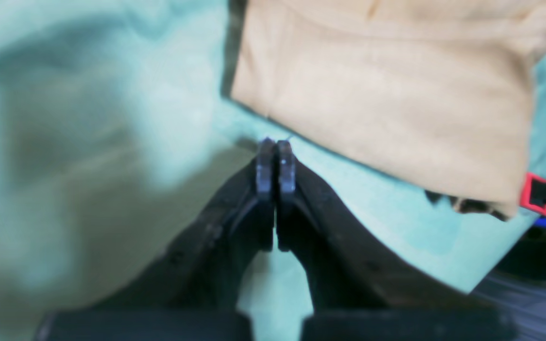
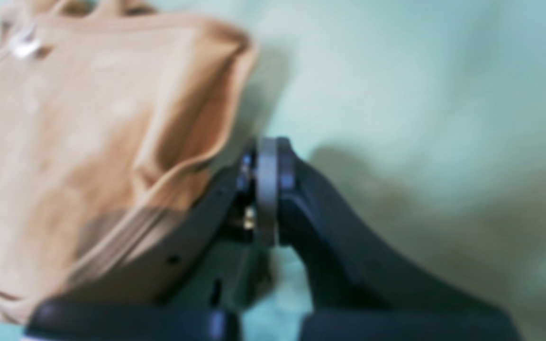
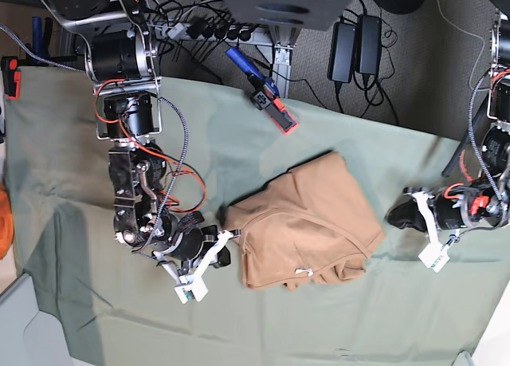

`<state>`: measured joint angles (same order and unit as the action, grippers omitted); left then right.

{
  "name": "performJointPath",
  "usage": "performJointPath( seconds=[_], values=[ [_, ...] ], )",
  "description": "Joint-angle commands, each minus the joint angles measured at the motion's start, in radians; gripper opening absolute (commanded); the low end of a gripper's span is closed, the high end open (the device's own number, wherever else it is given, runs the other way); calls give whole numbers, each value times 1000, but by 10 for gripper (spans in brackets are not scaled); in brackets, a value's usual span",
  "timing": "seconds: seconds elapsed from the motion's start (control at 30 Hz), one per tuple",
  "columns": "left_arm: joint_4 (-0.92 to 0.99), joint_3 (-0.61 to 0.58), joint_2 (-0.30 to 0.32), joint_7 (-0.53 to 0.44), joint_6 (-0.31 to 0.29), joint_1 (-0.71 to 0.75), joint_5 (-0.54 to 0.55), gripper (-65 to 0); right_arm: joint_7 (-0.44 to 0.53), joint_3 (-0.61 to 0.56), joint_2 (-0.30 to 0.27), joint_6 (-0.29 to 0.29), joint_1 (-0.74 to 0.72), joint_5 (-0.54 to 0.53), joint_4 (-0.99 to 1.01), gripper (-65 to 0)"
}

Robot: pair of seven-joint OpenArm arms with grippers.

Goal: Fold the T-shirt properly
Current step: 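Push the folded shirt into a neat square with both grippers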

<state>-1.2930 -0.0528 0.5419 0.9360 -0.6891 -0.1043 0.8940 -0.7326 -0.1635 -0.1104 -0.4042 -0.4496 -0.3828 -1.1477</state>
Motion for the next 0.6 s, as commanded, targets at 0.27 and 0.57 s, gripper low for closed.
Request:
performJointPath(
  seconds=[0.27, 0.57],
  values=[
    [31, 6, -55, -147, -9, -48, -71, -650, -13, 5, 3, -90, 121, -70, -109, -650],
    [311, 5, -101, -238, -9, -218, -130, -650, -72, 4, 4, -90, 306, -135, -365, -650]
  ],
)
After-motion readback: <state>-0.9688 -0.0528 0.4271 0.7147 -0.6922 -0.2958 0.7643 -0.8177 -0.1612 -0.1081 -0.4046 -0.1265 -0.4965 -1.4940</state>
